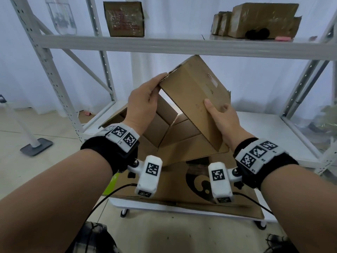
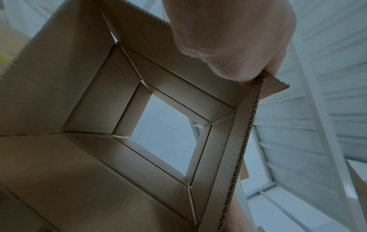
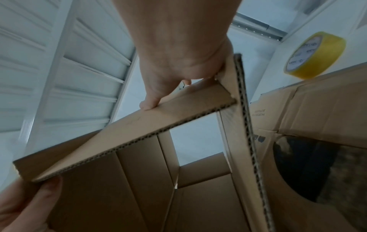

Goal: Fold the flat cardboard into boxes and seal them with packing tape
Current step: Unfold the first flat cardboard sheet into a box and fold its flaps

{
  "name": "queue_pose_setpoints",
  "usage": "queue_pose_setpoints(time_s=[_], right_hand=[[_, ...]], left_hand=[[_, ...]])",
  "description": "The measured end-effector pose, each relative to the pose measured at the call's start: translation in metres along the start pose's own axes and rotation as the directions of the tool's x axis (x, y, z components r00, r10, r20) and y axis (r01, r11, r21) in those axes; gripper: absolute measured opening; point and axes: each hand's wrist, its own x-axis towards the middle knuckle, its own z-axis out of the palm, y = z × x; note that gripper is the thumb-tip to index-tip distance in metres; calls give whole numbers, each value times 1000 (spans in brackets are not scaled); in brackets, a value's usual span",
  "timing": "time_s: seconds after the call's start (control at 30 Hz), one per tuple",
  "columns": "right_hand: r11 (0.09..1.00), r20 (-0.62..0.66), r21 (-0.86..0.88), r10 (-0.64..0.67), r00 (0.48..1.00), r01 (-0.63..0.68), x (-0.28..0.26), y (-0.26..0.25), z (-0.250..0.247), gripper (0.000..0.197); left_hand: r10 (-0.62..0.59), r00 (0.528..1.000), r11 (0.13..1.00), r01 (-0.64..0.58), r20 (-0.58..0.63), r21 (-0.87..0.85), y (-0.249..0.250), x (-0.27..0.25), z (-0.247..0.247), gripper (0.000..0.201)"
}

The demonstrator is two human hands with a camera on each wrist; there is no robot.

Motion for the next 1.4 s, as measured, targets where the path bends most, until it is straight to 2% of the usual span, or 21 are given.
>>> queue_pose_setpoints(time_s=[0.17,0.23,0.3,0.4,0.47,0.57,0.63,0.73,0.8,0.9,0.93,0.97,1.1,1.2,1.3,1.4], right_hand=[[999,-45,-8,-47,998,46,8,-13,-11,93],[1000,-67,-5,-18,998,18,13,-10,-13,88],[999,-75,9,43,996,-42,17,-2,-14,85],[993,-94,73,96,991,-89,18,10,-16,59],[987,-96,101,137,986,-128,14,13,-16,40],[968,-134,154,218,967,-197,0,13,-16,28],[928,-93,286,274,957,-238,-6,12,-18,10],[931,-33,269,265,964,-247,-23,1,-18,15],[926,-45,284,271,962,-248,-30,2,-18,4],[949,-60,278,173,983,-150,-57,-2,-26,8],[957,-75,270,133,988,-108,-66,-3,-30,11],[963,-88,259,99,991,-73,-71,-2,-33,13],[973,-113,204,-90,990,111,-96,-7,-49,26],[937,-133,185,-276,952,297,-108,-23,-59,23],[884,-144,207,-397,906,420,-111,-40,-63,18],[889,-93,237,-380,920,391,-99,-49,-63,14]], left_hand=[[-14,1000,1000,15,6,-11,4,4,-4,38],[-47,996,998,45,76,38,1,3,-10,38],[-133,971,988,115,198,101,-6,-1,-16,41],[-228,890,952,119,394,281,-22,-10,-25,41],[-282,814,917,73,508,392,-30,-18,-29,46],[-370,691,879,44,620,476,-31,-33,-34,59],[-428,605,852,23,671,523,-22,-44,-38,65],[-480,548,828,23,685,561,-7,-57,-45,69],[-495,494,829,24,715,558,-1,-63,-43,62],[-542,410,824,89,733,559,11,-77,-40,54],[-552,406,823,127,728,553,17,-79,-40,57],[-560,416,821,159,717,549,20,-80,-40,59],[-563,550,819,271,617,506,36,-70,-46,68],[-517,646,849,306,562,430,57,-47,-52,74],[-392,766,911,248,509,329,74,-15,-56,78],[-257,867,954,157,427,255,81,18,-54,77]])
